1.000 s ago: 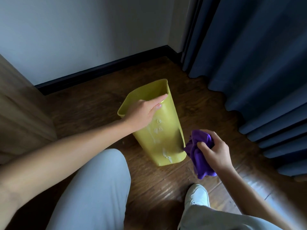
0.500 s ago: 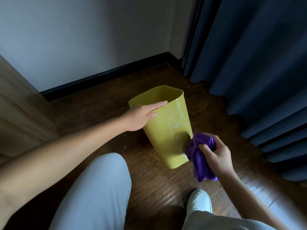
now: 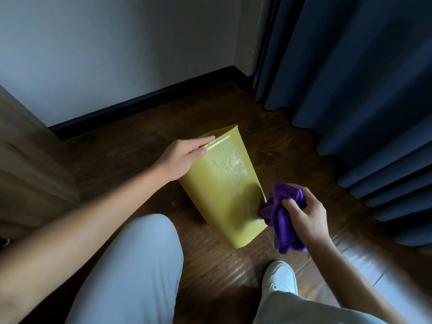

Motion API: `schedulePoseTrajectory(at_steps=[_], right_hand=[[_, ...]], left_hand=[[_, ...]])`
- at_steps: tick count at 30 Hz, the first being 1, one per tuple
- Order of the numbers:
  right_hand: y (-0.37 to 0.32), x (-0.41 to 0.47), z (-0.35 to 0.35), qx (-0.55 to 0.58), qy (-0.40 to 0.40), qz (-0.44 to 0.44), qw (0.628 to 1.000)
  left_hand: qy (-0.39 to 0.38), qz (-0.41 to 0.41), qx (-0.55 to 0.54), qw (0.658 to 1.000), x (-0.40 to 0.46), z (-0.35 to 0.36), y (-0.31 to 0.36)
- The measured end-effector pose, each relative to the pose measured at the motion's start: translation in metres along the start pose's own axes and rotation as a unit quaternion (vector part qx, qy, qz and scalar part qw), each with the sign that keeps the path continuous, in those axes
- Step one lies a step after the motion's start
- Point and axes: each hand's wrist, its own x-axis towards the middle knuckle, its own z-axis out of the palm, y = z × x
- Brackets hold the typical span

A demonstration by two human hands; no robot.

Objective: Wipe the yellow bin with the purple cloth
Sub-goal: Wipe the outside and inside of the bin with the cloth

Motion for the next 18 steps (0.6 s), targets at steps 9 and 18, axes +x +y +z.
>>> schedulePoseTrajectory(at_steps=[9,18], right_hand=[[-0.010,0.026,-0.004,-0.010,0.033,0.035,0.999],[-0.120,0.094,0.045,-0.029,-0.073,-0.140,0.987]], left_hand=[[0.122,0.031,0.020,0.992,-0.005,0.013,0.005],[0.194,0.085,0.059,0.976,-0.017,0.022,-0.006]])
